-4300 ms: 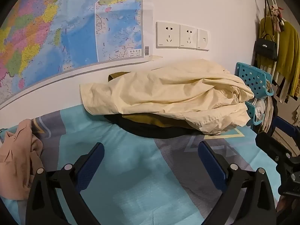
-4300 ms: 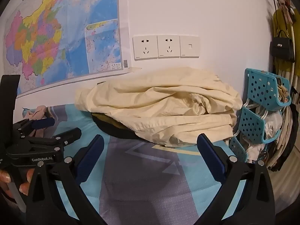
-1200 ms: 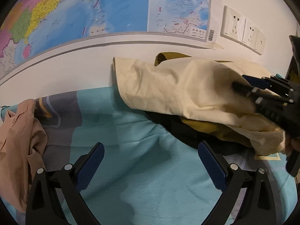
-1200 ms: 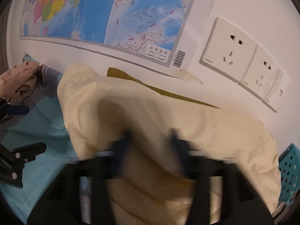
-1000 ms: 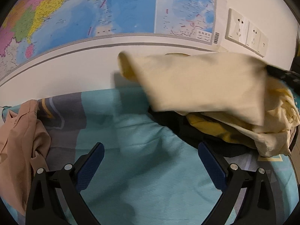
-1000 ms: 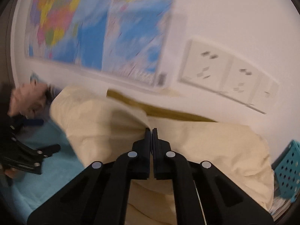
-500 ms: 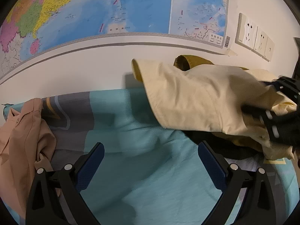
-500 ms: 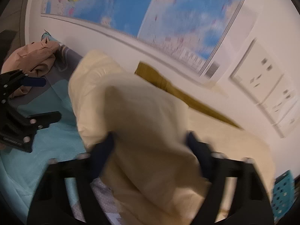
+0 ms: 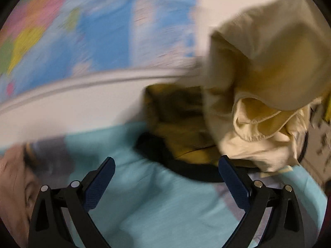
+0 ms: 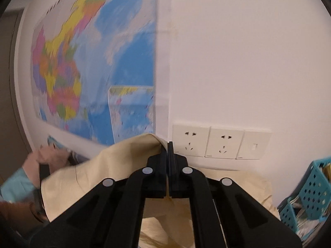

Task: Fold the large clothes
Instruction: 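Grasp the cream shirt on the pile with the right gripper, then lift the cream shirt high with the right gripper while the left gripper grasps it too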

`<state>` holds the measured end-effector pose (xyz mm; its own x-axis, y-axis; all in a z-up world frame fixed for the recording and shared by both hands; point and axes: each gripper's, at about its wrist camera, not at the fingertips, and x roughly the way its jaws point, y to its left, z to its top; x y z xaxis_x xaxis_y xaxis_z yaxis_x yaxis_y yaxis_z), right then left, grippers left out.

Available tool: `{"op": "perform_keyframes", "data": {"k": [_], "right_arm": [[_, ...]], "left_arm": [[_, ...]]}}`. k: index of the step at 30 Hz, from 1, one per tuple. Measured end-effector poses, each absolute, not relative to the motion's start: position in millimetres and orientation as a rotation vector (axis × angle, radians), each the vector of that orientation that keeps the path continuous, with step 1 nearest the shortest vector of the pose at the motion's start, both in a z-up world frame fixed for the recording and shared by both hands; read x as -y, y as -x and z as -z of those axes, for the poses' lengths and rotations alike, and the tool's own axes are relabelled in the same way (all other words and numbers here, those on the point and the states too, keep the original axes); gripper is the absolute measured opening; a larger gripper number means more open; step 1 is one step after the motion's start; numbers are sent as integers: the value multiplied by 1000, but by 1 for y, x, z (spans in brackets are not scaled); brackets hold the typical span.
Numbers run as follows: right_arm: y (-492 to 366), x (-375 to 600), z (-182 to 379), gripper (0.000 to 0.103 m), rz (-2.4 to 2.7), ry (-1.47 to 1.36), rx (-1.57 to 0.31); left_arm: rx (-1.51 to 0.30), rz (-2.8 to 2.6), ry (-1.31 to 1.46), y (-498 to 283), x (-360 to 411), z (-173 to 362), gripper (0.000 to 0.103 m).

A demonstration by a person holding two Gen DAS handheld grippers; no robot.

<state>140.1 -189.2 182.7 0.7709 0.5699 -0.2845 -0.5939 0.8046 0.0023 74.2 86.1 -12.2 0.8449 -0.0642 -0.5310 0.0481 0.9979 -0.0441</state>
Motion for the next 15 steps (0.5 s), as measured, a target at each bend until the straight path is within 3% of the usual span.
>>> {"op": "perform_keyframes", "data": {"k": [7,8,10,11,12,15], "right_arm": [[-136,207,-192,1,-650,31,-262],[-134,211,-193,1,-648,23,-252],[-133,217,-195,1,-647,8,-247],[-131,221,-197,1,-644,5,-241],[-128,225,-198,1,-638,4,-235],[-117,239,-208,1,-621,-20,-203]], "left_arm": [[-462,160,-53,-106,-44,12,97],[-455,154,-56,-117,-41,13,92],[-448,170,-20,-136,-41,13,65],[-452,207,5,-142,-40,11,31],[-462,245,14,-147,-38,9,3],[-437,263,12,-151,-27,-11,1]]}}
